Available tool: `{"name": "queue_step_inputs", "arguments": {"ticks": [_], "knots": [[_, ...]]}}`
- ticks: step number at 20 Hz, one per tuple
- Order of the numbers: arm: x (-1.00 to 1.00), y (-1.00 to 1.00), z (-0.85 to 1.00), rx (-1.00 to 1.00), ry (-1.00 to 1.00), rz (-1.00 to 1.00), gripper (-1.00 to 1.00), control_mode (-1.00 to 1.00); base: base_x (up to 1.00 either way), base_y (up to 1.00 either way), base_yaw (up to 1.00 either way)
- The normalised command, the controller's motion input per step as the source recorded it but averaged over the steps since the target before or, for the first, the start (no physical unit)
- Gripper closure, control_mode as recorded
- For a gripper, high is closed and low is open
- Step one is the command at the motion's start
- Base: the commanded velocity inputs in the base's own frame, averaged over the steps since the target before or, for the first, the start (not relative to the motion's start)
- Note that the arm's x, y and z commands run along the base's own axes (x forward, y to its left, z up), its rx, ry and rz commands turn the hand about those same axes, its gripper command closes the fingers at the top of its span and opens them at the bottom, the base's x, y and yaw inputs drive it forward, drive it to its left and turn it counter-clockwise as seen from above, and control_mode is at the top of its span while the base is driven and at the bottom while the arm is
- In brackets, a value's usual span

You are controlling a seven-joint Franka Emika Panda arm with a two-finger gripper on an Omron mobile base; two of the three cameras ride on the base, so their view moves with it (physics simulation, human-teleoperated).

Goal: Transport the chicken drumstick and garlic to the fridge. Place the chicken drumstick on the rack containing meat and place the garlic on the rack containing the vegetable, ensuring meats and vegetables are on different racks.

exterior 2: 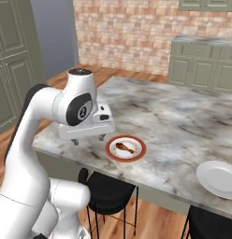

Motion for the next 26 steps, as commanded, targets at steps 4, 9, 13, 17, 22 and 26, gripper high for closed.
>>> {"name": "queue_step_inputs", "arguments": {"ticks": [4,9,13,17,22,26], "knots": [[0.08,-0.29,-0.32,0.00,0.00,0.34,-1.00,-1.00,0.00,0.00,0.00],[0.43,-0.06,-0.27,0.00,0.00,0.32,-1.00,-1.00,0.00,0.00,0.00],[0.52,-0.05,-0.29,0.00,0.00,0.29,-1.00,-1.00,0.00,0.00,0.00],[0.57,-0.01,-0.17,0.00,0.00,0.08,-1.00,-1.00,0.00,0.00,0.00],[0.58,0.00,-0.19,0.00,0.00,0.00,-1.00,-1.00,0.00,0.00,0.00],[0.34,0.00,-0.28,0.00,0.00,-0.02,-1.00,-1.00,0.00,0.00,0.00]]}}
